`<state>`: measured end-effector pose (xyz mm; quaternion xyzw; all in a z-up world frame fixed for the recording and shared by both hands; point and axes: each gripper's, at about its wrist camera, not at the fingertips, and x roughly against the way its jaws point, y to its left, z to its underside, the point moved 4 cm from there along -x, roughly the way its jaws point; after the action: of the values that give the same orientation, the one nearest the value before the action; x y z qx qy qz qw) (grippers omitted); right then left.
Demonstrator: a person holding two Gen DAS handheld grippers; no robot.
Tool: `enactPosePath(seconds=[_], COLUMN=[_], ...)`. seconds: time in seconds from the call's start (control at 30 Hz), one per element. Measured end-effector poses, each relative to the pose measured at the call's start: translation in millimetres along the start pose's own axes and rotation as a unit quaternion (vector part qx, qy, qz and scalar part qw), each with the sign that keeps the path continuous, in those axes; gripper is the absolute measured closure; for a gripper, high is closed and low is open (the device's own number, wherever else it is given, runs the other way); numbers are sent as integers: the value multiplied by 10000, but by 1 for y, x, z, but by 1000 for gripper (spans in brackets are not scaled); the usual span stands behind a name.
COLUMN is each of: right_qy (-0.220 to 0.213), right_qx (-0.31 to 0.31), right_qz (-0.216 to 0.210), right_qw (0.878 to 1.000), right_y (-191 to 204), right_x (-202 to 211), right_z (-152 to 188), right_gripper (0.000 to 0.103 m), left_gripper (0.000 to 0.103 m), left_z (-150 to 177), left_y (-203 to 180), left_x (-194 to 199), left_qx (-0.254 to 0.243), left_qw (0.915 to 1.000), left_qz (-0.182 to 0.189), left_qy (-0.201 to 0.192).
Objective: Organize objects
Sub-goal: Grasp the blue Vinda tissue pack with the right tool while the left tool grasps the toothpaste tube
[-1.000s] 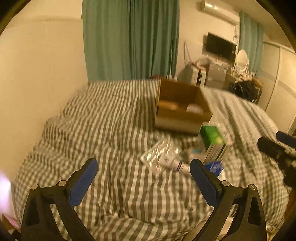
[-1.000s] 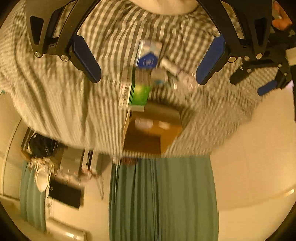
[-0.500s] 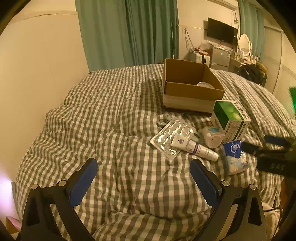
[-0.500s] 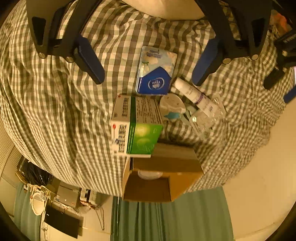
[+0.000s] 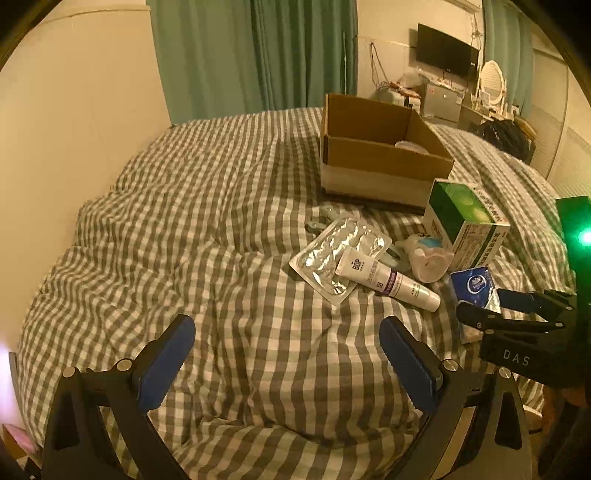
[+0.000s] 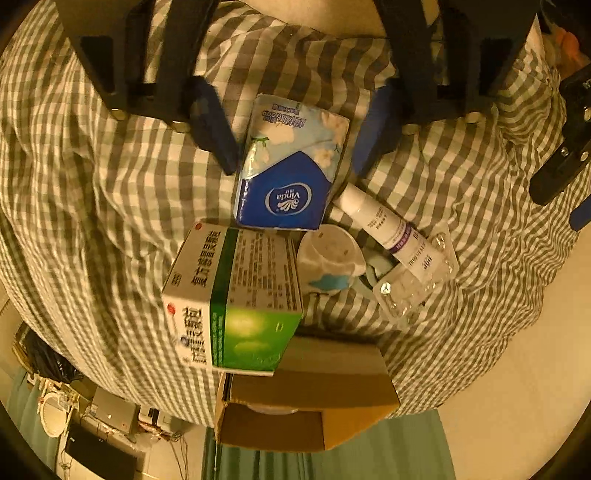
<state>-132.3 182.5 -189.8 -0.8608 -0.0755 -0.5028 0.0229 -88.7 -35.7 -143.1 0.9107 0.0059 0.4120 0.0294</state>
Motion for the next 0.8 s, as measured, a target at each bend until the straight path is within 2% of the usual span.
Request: enactPosePath(seconds=[0.03, 0.07, 0.13, 0.23, 0.4, 0.43, 0.5, 0.53, 0.67, 0.8], right_qy=[-51, -121, -246, -376, -355, -317, -266, -271, -273, -327], right_qx=[-39, -50, -33, -34, -184, -199, -211, -226, -264, -299], right_qz=[-78, -150, -236, -217, -463, -494, -487, -481, -620, -471], right_qw=[9999, 9998, 9994, 9991, 9981, 9981, 9982, 9982, 9974, 9979], right_y=[-1, -3, -5, -11, -22, -23, -24, -25, -31, -42], right_x=[2, 4, 11, 18, 17, 14, 9, 7, 3, 2], right_z=[0, -1, -3, -6, -5, -5, -4, -3, -1, -1], right_gripper=[53, 65, 78, 85, 85, 83, 64, 50, 45, 40], left_gripper=[1, 1, 1, 1, 1, 1, 1, 1, 2, 18], left_z=[0, -1, -3, -7, -15, -16, -19, -20, -25, -26], left_y=[-2, -4, -9, -21, -46, -49, -53, -55, -61, -71], left_x=[-3, -6, -11, -18, -33, -36, -47, -55, -74, -93], left_qx=[-28, -53, -78, -61, -95, -87, -37, 19, 268, 465], left_qw=[10000, 10000, 9999, 9999, 9999, 9998, 9996, 9994, 9981, 9963], left_qz=[-29, -47, -34, 8, 10, 0, -46, -49, 141, 186], left_qy=[36, 55, 86, 115, 143, 170, 270, 355, 539, 704])
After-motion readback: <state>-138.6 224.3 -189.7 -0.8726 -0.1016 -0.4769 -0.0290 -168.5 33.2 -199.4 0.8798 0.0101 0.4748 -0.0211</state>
